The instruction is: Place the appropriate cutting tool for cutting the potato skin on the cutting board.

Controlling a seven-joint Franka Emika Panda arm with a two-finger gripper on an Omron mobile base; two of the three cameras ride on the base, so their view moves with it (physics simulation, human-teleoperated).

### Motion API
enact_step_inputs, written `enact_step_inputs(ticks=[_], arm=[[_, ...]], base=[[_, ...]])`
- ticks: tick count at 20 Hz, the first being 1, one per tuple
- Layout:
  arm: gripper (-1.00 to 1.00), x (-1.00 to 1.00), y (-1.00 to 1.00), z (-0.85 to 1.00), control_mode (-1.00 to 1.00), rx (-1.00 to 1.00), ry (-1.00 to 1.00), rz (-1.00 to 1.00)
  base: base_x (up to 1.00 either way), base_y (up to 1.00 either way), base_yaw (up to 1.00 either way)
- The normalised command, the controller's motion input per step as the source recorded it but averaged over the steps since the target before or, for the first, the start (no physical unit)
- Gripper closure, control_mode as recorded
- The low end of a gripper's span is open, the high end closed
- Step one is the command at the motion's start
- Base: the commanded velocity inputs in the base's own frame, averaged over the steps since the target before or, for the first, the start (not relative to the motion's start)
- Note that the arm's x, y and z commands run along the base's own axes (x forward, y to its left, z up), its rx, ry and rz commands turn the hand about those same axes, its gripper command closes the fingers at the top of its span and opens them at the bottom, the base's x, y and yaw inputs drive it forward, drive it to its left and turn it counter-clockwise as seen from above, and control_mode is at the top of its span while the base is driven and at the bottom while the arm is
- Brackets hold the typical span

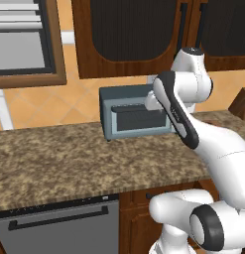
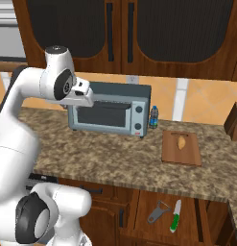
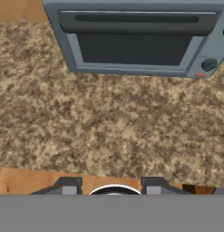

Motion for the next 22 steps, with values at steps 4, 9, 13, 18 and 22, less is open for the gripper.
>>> enact_step_inputs(ticks=[4, 9, 13, 18, 22], arm=[[-1.00, -0.34, -0.16, 0.00, -1.00, 0.03, -0.07, 0.00], [-1.00, -0.91, -0.81, -0.55, -1.00, 0.04, -0.08, -0.08], [-1.00, -0.74, -1.00, -0.58, -1.00, 0.09, 0.11, -0.08], [-1.00, -0.60, -0.98, -0.51, -1.00, 0.07, 0.15, -0.07], [-1.00, -0.24, -0.89, -0.68, -1.00, -0.01, 0.13, 0.00]], base=[[0.00, 0.00, 0.00], [0.00, 0.00, 0.00], [0.00, 0.00, 0.00], [0.00, 0.00, 0.00], [0.00, 0.00, 0.00]])
